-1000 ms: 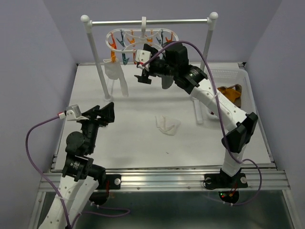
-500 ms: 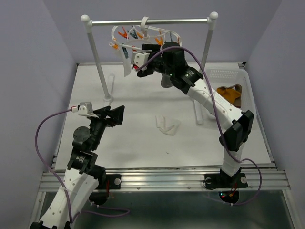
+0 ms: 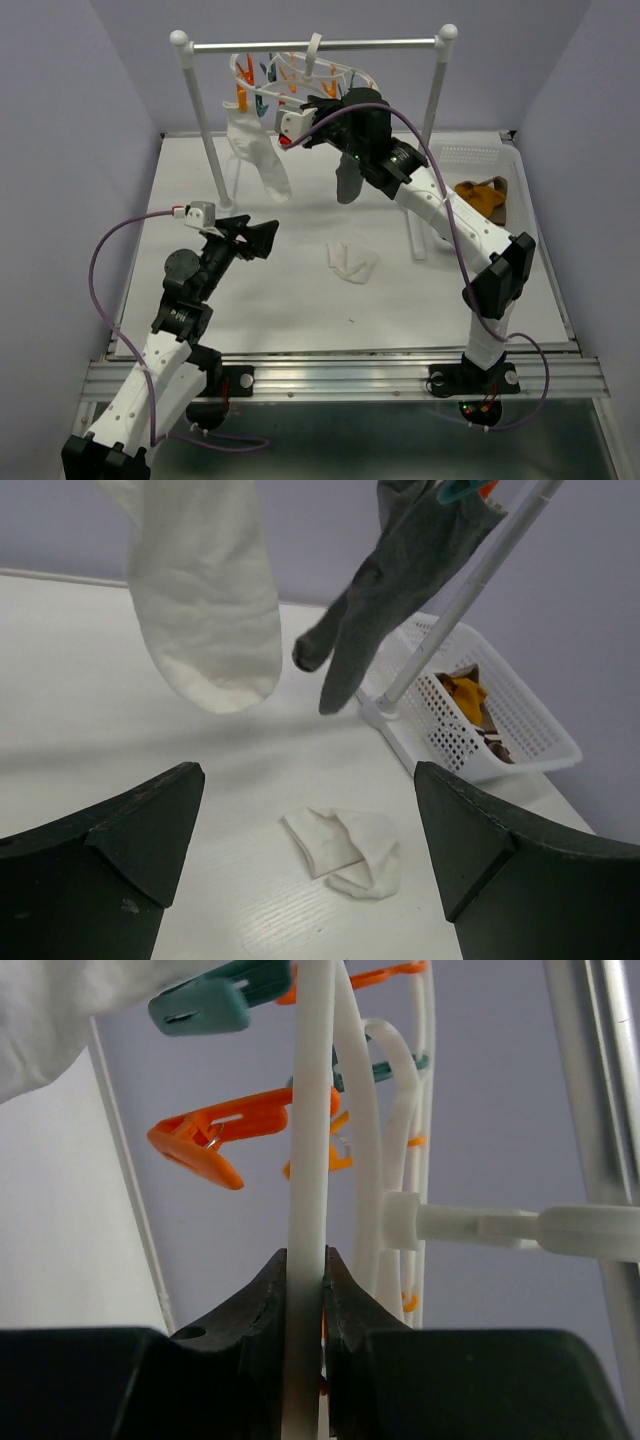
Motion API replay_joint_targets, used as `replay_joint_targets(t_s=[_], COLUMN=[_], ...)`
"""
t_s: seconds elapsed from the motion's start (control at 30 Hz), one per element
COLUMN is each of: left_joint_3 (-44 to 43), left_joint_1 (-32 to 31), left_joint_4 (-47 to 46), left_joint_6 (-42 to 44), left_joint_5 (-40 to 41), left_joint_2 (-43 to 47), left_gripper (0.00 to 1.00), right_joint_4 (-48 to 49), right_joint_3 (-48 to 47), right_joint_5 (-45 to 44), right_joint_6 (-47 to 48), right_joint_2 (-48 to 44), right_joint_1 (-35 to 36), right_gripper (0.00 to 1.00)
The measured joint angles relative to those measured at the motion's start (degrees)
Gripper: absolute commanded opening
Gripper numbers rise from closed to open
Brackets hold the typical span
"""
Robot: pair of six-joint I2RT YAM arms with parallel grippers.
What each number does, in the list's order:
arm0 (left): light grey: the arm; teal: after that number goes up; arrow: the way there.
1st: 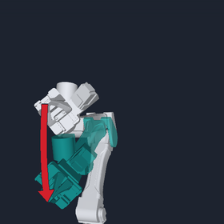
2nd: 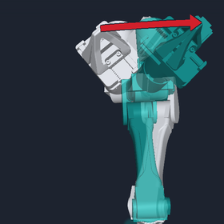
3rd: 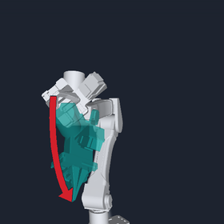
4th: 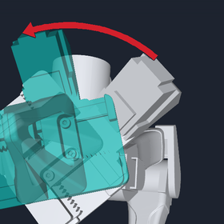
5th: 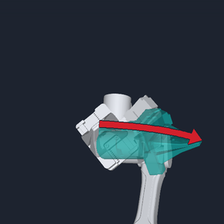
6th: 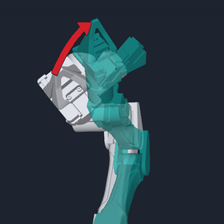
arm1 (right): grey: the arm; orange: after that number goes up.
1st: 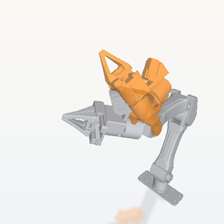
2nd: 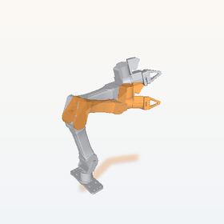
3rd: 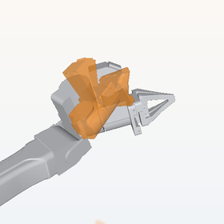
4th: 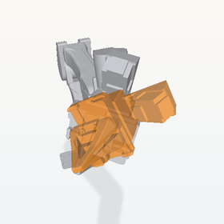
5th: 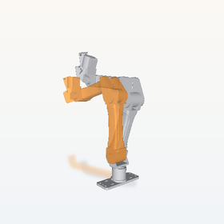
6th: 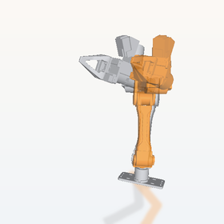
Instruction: Clip the socks to the hanger
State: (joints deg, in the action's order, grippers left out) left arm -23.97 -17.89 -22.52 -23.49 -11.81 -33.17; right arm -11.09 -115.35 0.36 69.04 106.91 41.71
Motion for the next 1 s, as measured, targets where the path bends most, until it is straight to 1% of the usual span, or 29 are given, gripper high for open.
replay_joint_targets(t_s=[0.1, 0.27, 0.37, 0.4, 0.5, 0.6, 0.73, 0.9, 1.0], left_joint_3=[-0.28, -2.78, -6.62, -7.39, -12.35, -16.13, -19.67, -24.0, -26.62], left_joint_1=[0.0, 0.0, -0.04, -0.04, -0.2, -0.5, -0.66, -0.74, -0.74], left_joint_4=[-2.95, -10.93, -17.79, -18.97, -24.57, -27.06, -27.82, -23.04, -22.6], left_joint_6=[0.98, 2.08, 1.9, 1.86, 1.9, 2.91, 7.52, 17.0, 21.38], left_joint_5=[-2.27, -7.89, -11.8, -12.63, -17.16, -20.09, -23.43, -23.74, -24.13], left_joint_2=[-2.89, -10.01, -17.75, -19.02, -26.51, -30.91, -34.4, -34.56, -35.23], left_gripper=[0.99, 0.99, 0.99, 0.99, 0.99, 0.99, 0.99, 0.99, 0.99], right_joint_4=[0.39, 0.02, 0.04, 0.0, -1.49, -4.5, -8.28, -11.15, -12.68], right_joint_3=[-0.55, -0.5, 0.07, 0.31, 0.55, 0.57, 0.57, 0.57, 0.57], right_joint_5=[-1.33, -2.12, -2.34, -2.4, -2.23, -1.88, -1.86, -1.64, -1.11], right_joint_6=[1.29, 2.56, 3.28, 3.56, 3.69, 3.65, 3.85, 3.82, 3.82], right_joint_2=[0.42, 0.42, 0.24, 0.11, -0.66, -2.16, -4.0, -5.51, -6.4], right_joint_1=[0.04, 0.04, 0.04, 0.04, 0.04, 0.04, 0.04, 0.04, 0.02], right_gripper=[0.12, 0.1, 0.06, 0.05, 0.03, 0.01, 0.01, 0.01, 0.01])
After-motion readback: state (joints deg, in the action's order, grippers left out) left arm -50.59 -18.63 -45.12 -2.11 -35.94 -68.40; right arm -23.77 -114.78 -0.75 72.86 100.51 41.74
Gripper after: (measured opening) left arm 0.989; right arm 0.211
